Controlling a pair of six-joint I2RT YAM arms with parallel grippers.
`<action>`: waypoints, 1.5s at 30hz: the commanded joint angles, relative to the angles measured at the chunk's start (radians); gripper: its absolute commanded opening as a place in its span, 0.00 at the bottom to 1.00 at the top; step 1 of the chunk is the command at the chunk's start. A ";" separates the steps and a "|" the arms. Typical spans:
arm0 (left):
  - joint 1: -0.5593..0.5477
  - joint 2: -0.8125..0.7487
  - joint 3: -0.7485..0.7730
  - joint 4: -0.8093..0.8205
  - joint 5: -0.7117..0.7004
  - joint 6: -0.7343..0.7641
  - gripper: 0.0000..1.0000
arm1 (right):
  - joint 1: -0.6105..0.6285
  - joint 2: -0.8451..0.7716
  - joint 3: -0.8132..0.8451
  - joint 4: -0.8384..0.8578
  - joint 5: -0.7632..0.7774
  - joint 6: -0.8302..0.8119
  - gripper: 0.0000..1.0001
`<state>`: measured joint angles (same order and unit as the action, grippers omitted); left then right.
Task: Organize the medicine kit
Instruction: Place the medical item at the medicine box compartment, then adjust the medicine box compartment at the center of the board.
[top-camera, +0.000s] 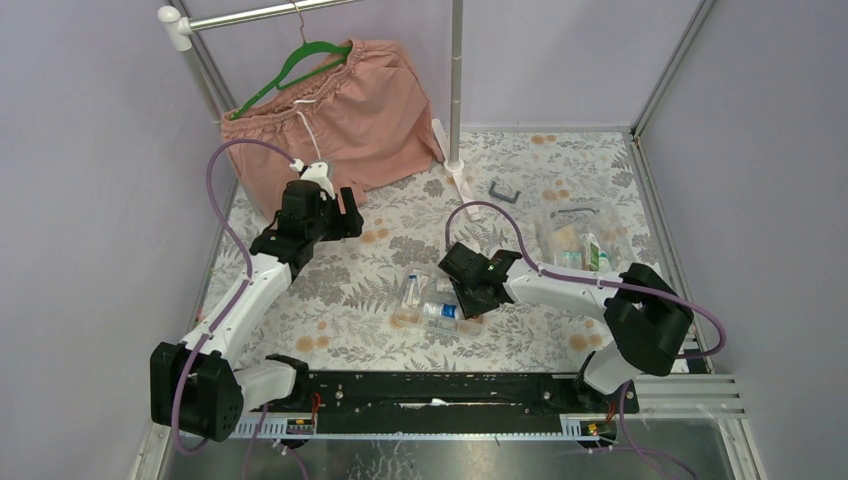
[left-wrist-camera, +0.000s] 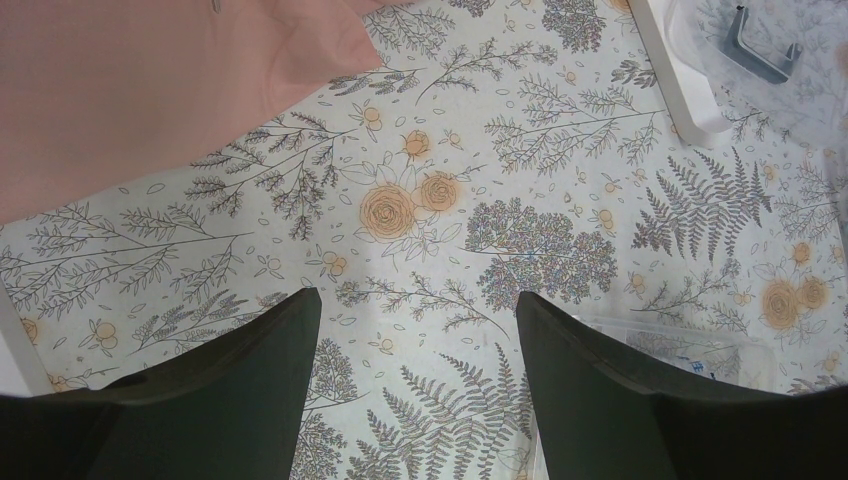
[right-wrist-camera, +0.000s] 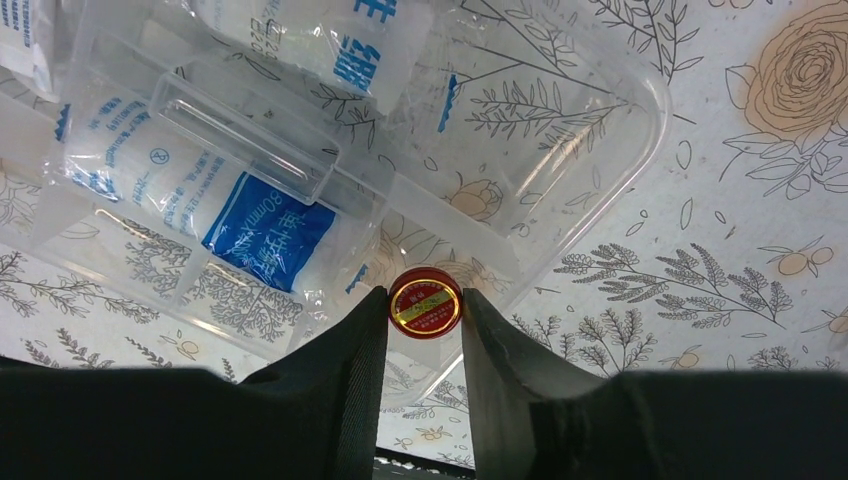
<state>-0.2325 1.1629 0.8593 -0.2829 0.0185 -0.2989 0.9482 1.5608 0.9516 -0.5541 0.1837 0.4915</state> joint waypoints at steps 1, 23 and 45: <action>0.007 0.000 -0.009 0.041 0.002 0.000 0.79 | 0.008 0.012 0.037 0.017 0.034 0.019 0.40; 0.007 -0.004 -0.013 0.044 0.007 -0.006 0.80 | -0.143 -0.162 0.039 -0.101 0.158 0.001 0.50; 0.008 0.012 -0.009 0.042 0.008 -0.003 0.80 | -0.143 0.014 0.034 0.031 -0.128 -0.060 0.52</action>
<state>-0.2325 1.1641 0.8551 -0.2829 0.0193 -0.2993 0.7959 1.5597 0.9524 -0.6052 0.1879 0.4465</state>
